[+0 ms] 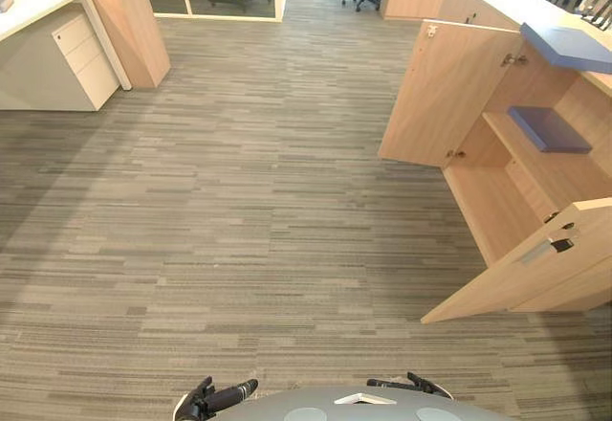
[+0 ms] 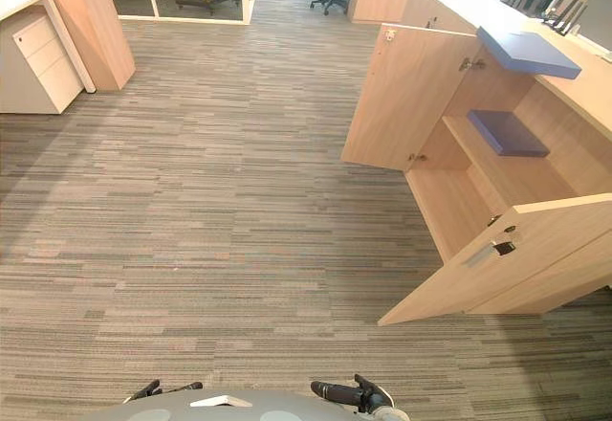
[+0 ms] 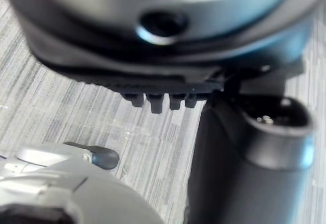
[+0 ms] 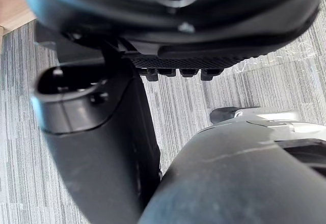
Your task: Walk over to the cabinet, pick up the folder, carry it to the office cabinet, place the folder inside the office cabinet, then close the office cabinet door
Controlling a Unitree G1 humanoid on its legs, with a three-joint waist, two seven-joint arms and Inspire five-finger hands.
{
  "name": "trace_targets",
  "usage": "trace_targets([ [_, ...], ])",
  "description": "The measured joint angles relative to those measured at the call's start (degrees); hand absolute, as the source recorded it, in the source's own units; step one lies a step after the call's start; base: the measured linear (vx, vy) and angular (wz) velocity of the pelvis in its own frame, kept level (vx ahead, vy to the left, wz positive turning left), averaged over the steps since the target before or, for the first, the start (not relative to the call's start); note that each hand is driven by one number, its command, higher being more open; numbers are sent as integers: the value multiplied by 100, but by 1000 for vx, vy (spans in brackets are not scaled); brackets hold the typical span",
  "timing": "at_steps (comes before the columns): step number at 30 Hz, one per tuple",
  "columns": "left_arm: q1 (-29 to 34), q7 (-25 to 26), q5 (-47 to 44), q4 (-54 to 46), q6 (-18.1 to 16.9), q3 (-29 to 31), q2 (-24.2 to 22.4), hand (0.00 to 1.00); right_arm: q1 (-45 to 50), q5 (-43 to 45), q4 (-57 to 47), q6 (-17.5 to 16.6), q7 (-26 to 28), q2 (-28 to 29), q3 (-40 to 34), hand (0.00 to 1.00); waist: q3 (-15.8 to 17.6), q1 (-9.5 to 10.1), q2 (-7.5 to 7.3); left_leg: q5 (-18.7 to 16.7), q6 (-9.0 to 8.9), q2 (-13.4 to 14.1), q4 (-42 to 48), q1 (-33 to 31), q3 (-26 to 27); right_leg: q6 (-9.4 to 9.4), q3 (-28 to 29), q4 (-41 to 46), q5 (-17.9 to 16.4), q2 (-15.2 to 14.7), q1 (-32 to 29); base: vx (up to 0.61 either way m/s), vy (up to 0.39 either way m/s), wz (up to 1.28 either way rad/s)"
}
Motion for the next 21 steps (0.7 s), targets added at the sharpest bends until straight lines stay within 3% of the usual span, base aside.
trace_targets([
  [10,-53,125,847,-5,-66,-8,28,100,-5,-4,5,-3,0,12,-1,100,-3,-1,-55,15,26,-3,2,-38,-22,11,-20,-61,14,2,2,0,0,0],
  [19,-48,338,1069,-71,-112,-58,29,100,-9,-15,1,-4,-17,12,11,100,16,0,-25,13,21,-3,14,-42,-55,10,-44,-59,15,6,17,0,0,2],
  [21,-62,366,1063,-96,-114,-53,37,100,-54,-12,5,-9,-60,7,124,100,50,-4,-60,-202,-42,-12,386,-202,-50,-5,-44,3,-2,2,8,-18,-10,1],
])
